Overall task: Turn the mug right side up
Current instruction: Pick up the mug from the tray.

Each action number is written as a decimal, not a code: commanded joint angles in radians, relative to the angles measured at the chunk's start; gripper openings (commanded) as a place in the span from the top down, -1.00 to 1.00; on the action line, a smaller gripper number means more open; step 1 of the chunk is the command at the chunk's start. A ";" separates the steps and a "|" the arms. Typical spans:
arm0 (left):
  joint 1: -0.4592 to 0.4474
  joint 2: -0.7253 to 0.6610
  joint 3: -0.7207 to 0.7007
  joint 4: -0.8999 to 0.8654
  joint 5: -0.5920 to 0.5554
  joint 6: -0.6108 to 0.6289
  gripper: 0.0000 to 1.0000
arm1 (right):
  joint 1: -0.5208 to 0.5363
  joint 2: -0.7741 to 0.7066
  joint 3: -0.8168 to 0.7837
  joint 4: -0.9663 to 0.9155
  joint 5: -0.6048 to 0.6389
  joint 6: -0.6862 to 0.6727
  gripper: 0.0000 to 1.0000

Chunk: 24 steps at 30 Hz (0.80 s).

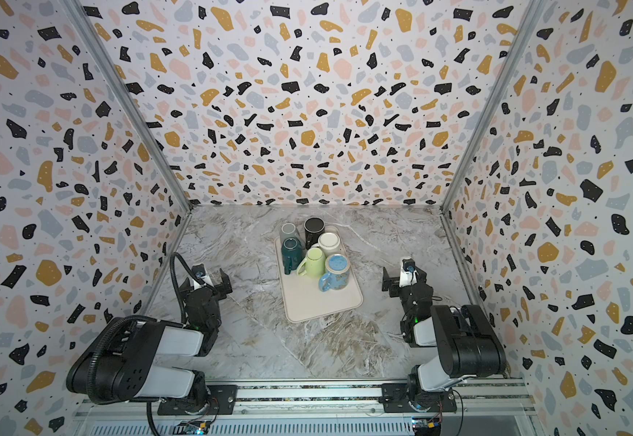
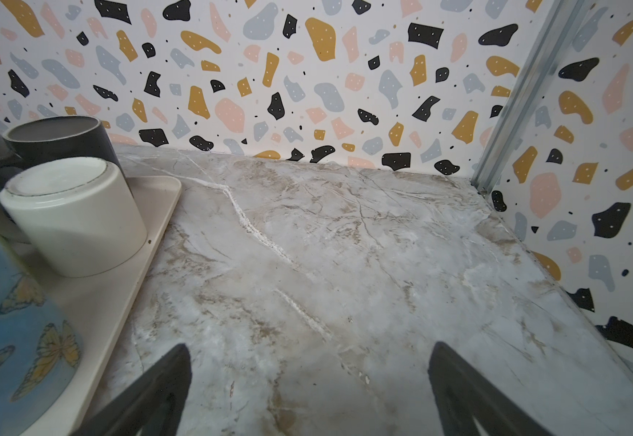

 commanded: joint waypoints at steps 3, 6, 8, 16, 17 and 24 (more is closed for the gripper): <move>-0.028 -0.195 0.181 -0.404 -0.134 -0.075 -1.00 | 0.019 -0.100 0.064 -0.154 0.199 0.061 -0.98; -0.033 -0.271 0.250 -0.539 -0.140 -0.161 -0.99 | 0.011 -0.218 0.149 -0.360 0.220 0.091 -0.98; -0.055 -0.315 0.301 -0.643 -0.161 -0.214 -1.00 | 0.012 -0.300 0.156 -0.410 0.205 0.125 -0.98; -0.264 -0.403 0.453 -0.991 -0.275 -0.319 -1.00 | -0.007 -0.344 0.382 -0.932 0.074 0.381 -0.98; -0.289 -0.410 0.468 -1.030 -0.273 -0.325 -1.00 | 0.021 -0.339 0.414 -0.996 0.071 0.363 -0.98; -0.404 -0.423 0.498 -1.201 -0.044 -0.351 -1.00 | 0.190 -0.379 0.490 -1.245 0.102 0.375 -0.98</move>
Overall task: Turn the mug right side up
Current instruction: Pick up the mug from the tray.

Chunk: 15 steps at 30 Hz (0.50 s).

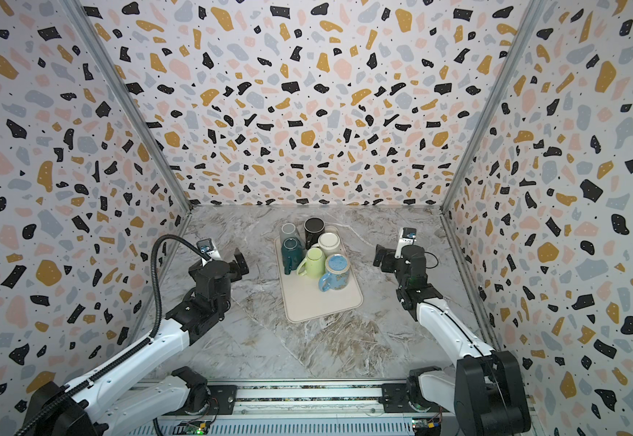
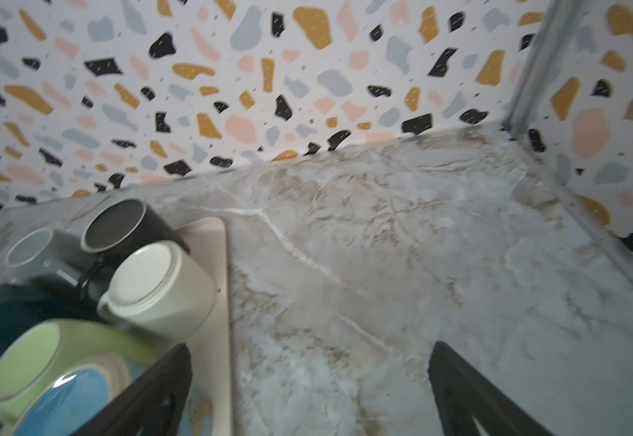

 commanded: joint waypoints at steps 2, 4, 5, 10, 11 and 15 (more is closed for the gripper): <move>-0.080 0.021 0.041 -0.148 0.188 -0.034 -1.00 | 0.026 -0.062 0.002 -0.190 -0.078 0.076 -0.98; -0.120 0.052 0.063 -0.170 0.266 -0.029 -1.00 | 0.035 -0.089 -0.023 -0.211 -0.131 0.090 -0.98; -0.135 0.065 0.074 -0.175 0.289 -0.028 -1.00 | 0.038 -0.103 -0.031 -0.232 -0.137 0.100 -0.98; -0.196 0.166 0.155 -0.169 0.365 -0.007 -1.00 | 0.045 -0.211 -0.133 -0.246 -0.237 0.143 -0.98; -0.203 0.191 0.177 -0.178 0.380 0.001 -0.99 | 0.045 -0.231 -0.149 -0.251 -0.246 0.150 -0.98; -0.239 0.313 0.266 -0.189 0.444 0.054 -0.91 | 0.045 -0.295 -0.191 -0.264 -0.338 0.150 -0.98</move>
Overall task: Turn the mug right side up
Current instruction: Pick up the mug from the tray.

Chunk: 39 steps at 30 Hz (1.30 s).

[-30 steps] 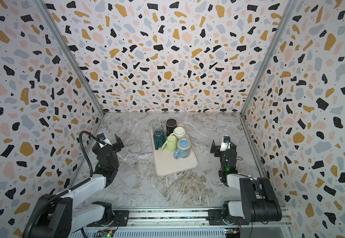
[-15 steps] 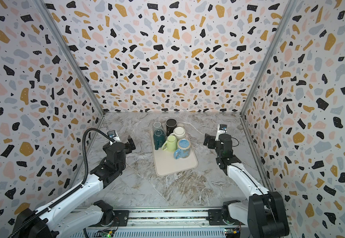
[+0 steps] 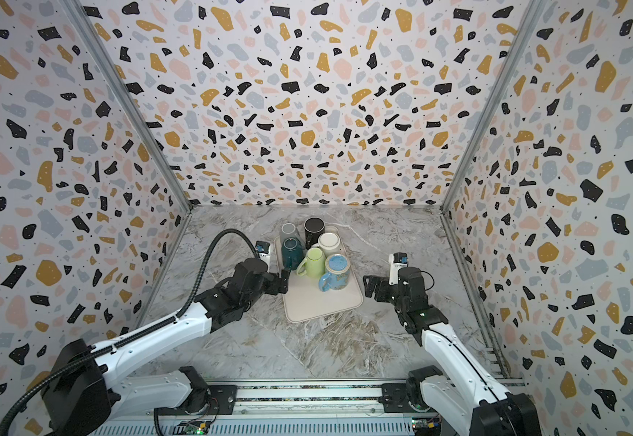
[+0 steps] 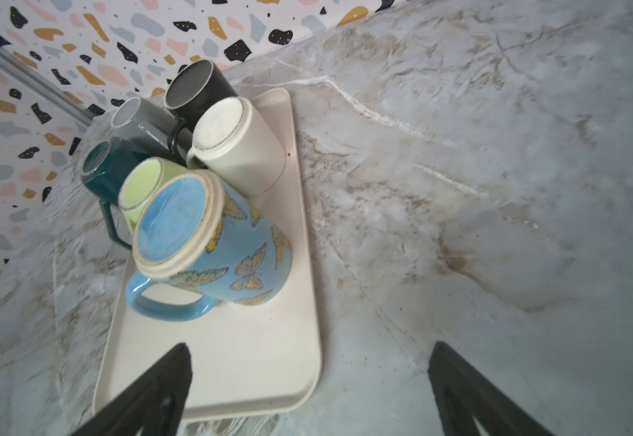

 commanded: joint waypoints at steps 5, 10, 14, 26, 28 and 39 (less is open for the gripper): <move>-0.060 0.185 0.147 0.007 0.166 0.070 -0.85 | 0.005 -0.070 -0.028 -0.066 -0.132 0.026 -0.98; -0.101 0.288 0.222 0.006 0.176 0.086 -0.82 | 0.005 -0.124 -0.069 -0.047 -0.180 0.044 -0.98; -0.119 0.355 0.264 0.008 0.185 0.089 -0.78 | 0.005 -0.155 -0.075 -0.080 -0.158 0.042 -0.98; -0.152 0.464 0.316 0.029 0.200 0.085 -0.64 | 0.002 -0.206 -0.104 -0.108 -0.127 0.048 -0.98; -0.158 0.483 0.329 0.028 0.199 0.077 -0.57 | 0.000 -0.206 -0.103 -0.114 -0.125 0.049 -0.98; -0.179 0.529 0.363 0.031 0.179 0.067 -0.44 | -0.010 -0.214 -0.113 -0.139 -0.105 0.046 -0.98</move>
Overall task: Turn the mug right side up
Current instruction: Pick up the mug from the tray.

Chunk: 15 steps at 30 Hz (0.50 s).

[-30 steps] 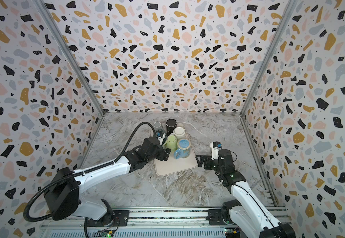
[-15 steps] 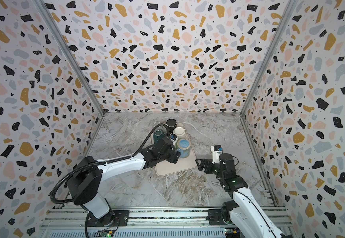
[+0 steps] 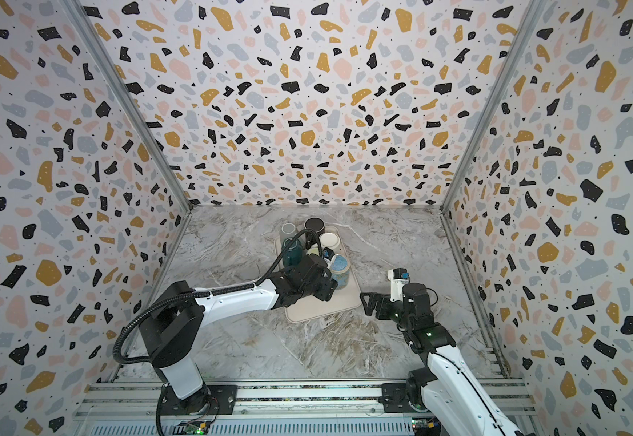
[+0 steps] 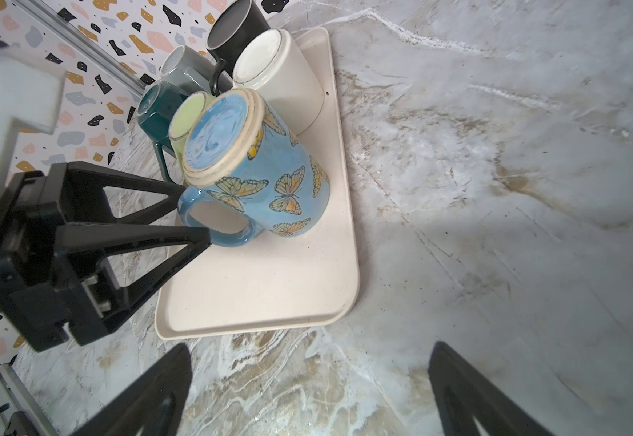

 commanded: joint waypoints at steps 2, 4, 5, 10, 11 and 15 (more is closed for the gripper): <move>-0.011 0.017 0.028 0.026 -0.012 -0.005 -0.43 | -0.010 -0.021 -0.016 -0.032 0.016 0.009 -0.98; -0.014 0.027 0.038 0.020 -0.010 -0.004 -0.40 | -0.011 -0.022 -0.020 -0.033 0.012 0.012 -0.98; -0.014 0.031 0.042 0.015 -0.011 -0.002 -0.38 | -0.011 -0.023 -0.022 -0.031 0.008 0.013 -0.98; -0.017 0.047 0.053 0.004 -0.012 -0.001 -0.27 | -0.016 -0.034 -0.041 -0.026 0.007 0.020 -0.98; -0.018 0.051 0.056 0.003 -0.012 -0.001 -0.25 | -0.017 -0.035 -0.041 -0.027 0.007 0.021 -0.98; -0.020 0.069 0.068 -0.001 -0.020 -0.002 -0.11 | -0.019 -0.037 -0.031 -0.026 -0.003 0.020 -0.98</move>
